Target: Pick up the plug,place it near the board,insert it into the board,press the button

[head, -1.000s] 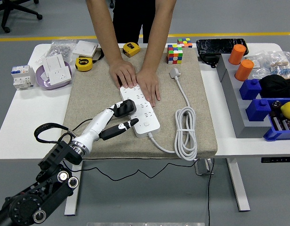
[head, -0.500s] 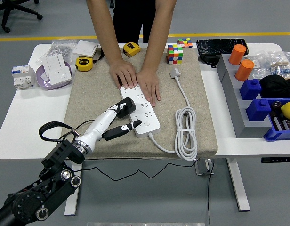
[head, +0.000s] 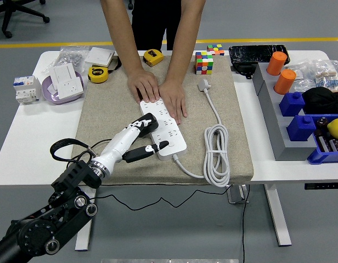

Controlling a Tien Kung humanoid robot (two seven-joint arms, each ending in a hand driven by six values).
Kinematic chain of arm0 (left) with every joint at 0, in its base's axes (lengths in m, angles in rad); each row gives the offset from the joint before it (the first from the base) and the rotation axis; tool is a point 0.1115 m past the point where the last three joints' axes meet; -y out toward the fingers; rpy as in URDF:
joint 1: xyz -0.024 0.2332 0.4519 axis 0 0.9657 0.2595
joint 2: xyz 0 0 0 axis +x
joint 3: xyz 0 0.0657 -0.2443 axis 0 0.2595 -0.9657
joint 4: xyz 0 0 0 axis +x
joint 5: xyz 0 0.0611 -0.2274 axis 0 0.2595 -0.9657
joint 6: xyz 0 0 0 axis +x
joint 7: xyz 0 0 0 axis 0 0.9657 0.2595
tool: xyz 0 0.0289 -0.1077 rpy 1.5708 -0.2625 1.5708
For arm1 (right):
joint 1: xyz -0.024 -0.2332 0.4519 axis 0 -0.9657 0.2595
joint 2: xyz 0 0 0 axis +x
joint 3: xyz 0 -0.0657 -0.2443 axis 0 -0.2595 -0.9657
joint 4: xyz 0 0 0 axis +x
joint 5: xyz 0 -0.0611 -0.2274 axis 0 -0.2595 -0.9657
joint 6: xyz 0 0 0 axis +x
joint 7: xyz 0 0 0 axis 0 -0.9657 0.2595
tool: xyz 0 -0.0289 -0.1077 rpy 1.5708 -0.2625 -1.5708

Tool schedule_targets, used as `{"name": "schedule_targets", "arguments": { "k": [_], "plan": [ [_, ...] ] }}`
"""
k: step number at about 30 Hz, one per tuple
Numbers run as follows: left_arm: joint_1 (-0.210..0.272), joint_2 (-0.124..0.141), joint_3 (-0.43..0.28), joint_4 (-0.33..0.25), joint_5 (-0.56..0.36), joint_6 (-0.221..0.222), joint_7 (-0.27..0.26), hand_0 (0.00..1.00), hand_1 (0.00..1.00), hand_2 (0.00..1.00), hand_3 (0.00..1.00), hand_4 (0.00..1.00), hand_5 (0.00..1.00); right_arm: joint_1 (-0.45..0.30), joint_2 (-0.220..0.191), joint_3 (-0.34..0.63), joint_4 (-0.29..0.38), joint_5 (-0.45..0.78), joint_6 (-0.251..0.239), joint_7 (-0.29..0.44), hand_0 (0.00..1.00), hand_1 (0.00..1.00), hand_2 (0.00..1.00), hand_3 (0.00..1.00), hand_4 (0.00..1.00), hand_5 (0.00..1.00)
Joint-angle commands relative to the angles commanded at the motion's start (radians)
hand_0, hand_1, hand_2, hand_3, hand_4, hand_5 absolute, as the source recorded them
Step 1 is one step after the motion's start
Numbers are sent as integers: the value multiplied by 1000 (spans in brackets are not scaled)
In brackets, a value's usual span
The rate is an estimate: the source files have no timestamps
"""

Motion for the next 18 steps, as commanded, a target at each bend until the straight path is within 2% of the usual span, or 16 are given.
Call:
{"name": "schedule_targets", "arguments": {
  "k": [18],
  "plan": [
    [-109,6,110,13,91,-34,58,998,998,979,943,998,998,6,-4,-12,0,8,-4,-5,851,736,705,664,965,602]
  ]
}}
